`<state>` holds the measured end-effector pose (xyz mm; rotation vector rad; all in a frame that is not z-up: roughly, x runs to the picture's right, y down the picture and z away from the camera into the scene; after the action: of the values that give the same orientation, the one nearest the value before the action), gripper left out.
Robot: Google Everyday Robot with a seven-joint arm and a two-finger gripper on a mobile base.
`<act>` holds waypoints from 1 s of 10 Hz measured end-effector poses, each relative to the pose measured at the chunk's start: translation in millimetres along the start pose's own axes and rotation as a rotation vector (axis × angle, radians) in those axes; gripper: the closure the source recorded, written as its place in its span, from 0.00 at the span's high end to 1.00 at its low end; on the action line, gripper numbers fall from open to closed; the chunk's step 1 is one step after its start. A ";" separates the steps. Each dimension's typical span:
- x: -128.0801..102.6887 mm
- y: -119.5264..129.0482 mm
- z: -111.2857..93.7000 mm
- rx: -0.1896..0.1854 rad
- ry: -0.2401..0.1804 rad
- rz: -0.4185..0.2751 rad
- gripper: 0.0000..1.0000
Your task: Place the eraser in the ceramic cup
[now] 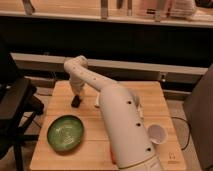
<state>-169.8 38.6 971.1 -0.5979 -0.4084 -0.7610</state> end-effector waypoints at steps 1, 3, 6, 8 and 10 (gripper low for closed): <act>0.0 0.1 0.0 0.000 0.000 0.000 0.80; -0.7 1.3 -3.1 0.007 0.008 -0.014 0.80; -14.8 2.6 -35.4 0.059 0.038 -0.157 0.80; -21.1 0.6 -40.6 0.073 0.039 -0.197 0.80; -20.1 0.5 -33.9 0.082 0.017 -0.213 0.80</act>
<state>-178.3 27.7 934.1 -0.4754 -0.4903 -0.9476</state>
